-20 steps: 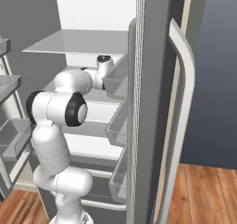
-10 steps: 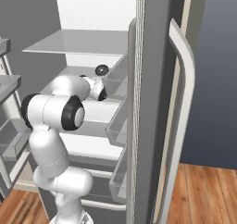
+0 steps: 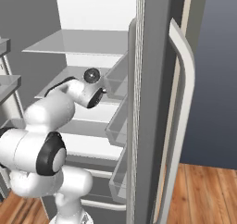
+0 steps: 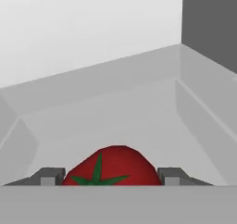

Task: Place the cold items (mango and tomato) from the fridge in one tupperware on the dining counter. Place the warm items (kebab skewer and hot dog) in the stove area in another tupperware.

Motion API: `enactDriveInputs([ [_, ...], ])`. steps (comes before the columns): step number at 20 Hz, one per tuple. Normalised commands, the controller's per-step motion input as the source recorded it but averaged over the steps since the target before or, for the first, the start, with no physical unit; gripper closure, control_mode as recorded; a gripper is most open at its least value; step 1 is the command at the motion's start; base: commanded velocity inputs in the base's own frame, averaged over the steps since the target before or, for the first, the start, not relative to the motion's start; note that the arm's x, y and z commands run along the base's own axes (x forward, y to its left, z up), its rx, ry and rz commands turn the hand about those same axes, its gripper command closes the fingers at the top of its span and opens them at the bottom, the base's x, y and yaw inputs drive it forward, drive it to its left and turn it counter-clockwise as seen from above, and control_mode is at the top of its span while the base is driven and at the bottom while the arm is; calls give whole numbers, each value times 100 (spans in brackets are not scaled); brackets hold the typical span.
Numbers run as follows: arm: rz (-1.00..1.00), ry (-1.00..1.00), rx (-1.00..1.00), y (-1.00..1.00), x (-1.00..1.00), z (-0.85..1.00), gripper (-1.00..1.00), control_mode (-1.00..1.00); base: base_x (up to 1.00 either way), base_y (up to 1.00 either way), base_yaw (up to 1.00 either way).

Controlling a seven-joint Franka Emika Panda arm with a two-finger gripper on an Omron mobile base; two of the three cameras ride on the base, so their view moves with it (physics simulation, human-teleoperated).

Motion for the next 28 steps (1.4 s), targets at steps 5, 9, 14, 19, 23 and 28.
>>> enactDriveInputs([
  [5, 0, 21, -7, 43, -100, 64, 100, -100, 0, 0, 0],
  [9, -1, 68, 0, 2, -100, 58, 100, -100, 0, 0, 0],
  [14, 0, 57, 5, 12, -100, 8, 100, -100, 0, 0, 0],
  [19, 0, 29, 0, 30, -100, -14, 100, -100, 0, 0, 0],
  [23, 0, 4, 0, 8, -100, -29, 100, -100, 0, 0, 0],
  [28, 1, -1, 0, 0, -89, -42, 100, -100, 0, 0, 0],
])
